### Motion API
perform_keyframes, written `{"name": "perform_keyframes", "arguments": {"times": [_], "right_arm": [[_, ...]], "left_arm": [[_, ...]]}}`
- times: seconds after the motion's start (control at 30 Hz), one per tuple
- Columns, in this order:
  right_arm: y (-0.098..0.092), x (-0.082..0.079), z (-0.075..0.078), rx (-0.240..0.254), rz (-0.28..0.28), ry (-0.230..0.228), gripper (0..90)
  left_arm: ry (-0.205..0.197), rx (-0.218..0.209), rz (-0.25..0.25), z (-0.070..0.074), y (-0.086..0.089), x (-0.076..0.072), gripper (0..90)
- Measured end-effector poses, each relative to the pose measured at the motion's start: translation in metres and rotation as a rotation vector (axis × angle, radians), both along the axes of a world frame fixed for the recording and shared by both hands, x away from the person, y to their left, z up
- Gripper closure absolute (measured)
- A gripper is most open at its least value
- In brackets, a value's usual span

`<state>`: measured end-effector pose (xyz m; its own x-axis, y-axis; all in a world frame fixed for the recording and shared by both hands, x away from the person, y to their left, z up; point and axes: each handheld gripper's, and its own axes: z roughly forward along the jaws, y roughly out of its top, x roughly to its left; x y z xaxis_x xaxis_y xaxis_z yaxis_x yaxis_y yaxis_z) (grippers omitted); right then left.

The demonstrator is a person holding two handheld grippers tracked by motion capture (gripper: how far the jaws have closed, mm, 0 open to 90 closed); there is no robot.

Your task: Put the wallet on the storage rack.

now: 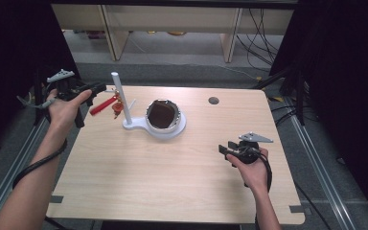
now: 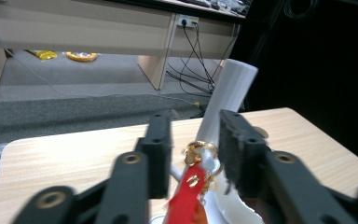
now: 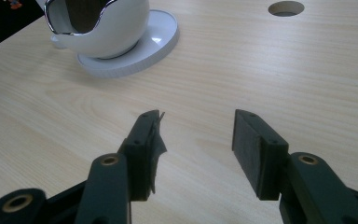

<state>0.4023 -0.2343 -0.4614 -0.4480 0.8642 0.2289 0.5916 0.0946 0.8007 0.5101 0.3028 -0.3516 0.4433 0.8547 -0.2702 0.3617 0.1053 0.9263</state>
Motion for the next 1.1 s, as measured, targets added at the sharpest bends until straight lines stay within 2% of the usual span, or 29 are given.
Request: {"name": "perform_keyframes", "arguments": {"times": [0.13, 0.2, 0.3, 0.43, 0.47, 0.63, 0.7, 0.73, 0.77, 0.8, 0.97, 1.1], "right_arm": [[0.0, 0.001, -0.001, 0.001, 0.005, -0.013, 52.7], [0.0, 0.001, -0.001, 0.009, 0.002, -0.004, 52.7], [0.0, 0.0, 0.0, 0.001, -0.01, -0.002, 52.7], [0.0, 0.0, 0.0, 0.013, -0.005, -0.01, 52.7], [-0.003, 0.002, -0.001, -0.006, 0.012, -0.031, 52.7], [-0.003, 0.002, -0.001, 0.0, 0.015, -0.032, 52.7], [-0.002, 0.001, 0.0, 0.006, -0.003, -0.026, 52.7], [-0.004, 0.001, 0.0, -0.024, 0.001, -0.037, 52.7], [-0.004, 0.001, 0.0, -0.028, 0.0, -0.038, 52.6], [-0.003, 0.002, 0.0, -0.001, 0.009, -0.034, 52.7], [-0.003, 0.002, -0.001, -0.004, 0.021, -0.036, 52.6], [-0.003, 0.002, -0.001, -0.008, 0.01, -0.031, 52.6]], "left_arm": [[-0.016, 0.013, 0.007, 0.0, 0.001, -0.002, 60.8], [-0.027, 0.017, 0.015, 0.0, 0.002, -0.004, 60.4], [-0.044, 0.038, 0.019, 0.0, 0.002, -0.007, 58.0], [-0.06, 0.064, 0.029, 0.001, 0.004, -0.011, 56.2], [-0.069, 0.071, 0.031, 0.001, 0.004, -0.013, 55.8], [-0.096, 0.109, 0.038, -0.001, 0.005, -0.023, 49.8], [-0.107, 0.118, 0.037, -0.002, 0.006, -0.028, 47.2], [-0.111, 0.123, 0.039, -0.004, 0.006, -0.031, 46.1], [-0.112, 0.123, 0.04, -0.005, 0.007, -0.034, 44.6], [-0.114, 0.118, 0.041, -0.007, 0.007, -0.036, 43.3], [-0.12, 0.127, 0.062, -0.018, 0.011, -0.048, 38.1], [-0.123, 0.143, 0.059, -0.026, 0.012, -0.056, 36.2]]}}
